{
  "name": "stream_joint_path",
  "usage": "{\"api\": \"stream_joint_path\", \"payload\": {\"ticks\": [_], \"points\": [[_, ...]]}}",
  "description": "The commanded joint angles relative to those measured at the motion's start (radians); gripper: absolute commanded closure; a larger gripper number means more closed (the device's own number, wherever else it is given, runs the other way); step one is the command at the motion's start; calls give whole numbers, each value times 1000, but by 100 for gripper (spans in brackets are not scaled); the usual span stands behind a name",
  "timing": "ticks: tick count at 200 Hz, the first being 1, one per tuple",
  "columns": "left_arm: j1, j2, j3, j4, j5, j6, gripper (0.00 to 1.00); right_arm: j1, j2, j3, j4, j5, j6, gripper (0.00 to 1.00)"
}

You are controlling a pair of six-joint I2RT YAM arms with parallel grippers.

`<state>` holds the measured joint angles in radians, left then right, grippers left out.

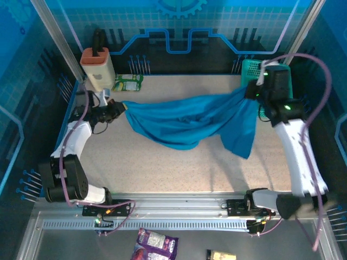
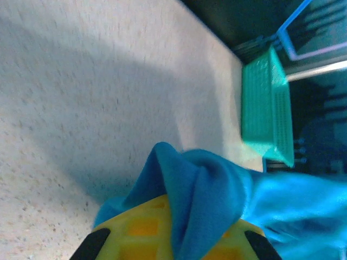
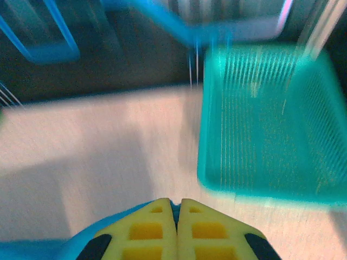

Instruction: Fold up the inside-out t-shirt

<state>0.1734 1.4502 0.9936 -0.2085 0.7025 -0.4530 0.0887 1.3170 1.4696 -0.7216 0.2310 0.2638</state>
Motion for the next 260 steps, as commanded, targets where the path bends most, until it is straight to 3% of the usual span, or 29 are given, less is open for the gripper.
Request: {"api": "stream_joint_path", "payload": {"ticks": [1,16,50,71,88,109,141,164,198,241,260], "points": [[-48,84,-47,-24,-1,48,94,-49,143,-138,-49,-127,90,80],[-60,125,-69,5,-22,48,93,-43,185,-171,-38,-109,92,70],[-63,134,-94,32,-86,45,91,25,150,-220,36,-236,63,67],[-63,131,-96,34,-104,45,88,133,182,-226,50,-335,-7,67],[-63,127,-96,32,-114,43,80,227,246,-210,50,-365,-44,68],[-63,105,-98,20,-127,47,71,332,348,-146,27,-332,-69,67],[-63,29,-112,-32,-190,70,58,425,509,-12,-27,-223,-105,58],[-63,-28,-136,-63,-224,82,55,459,613,89,-81,-139,-139,52],[-63,-85,-174,-110,-270,103,54,473,701,169,-135,-146,-163,51],[-77,-85,-204,-155,-354,114,52,481,757,217,-179,-154,-173,61],[-103,-87,-207,-137,-330,94,52,483,745,226,-190,-147,-167,90]]}}
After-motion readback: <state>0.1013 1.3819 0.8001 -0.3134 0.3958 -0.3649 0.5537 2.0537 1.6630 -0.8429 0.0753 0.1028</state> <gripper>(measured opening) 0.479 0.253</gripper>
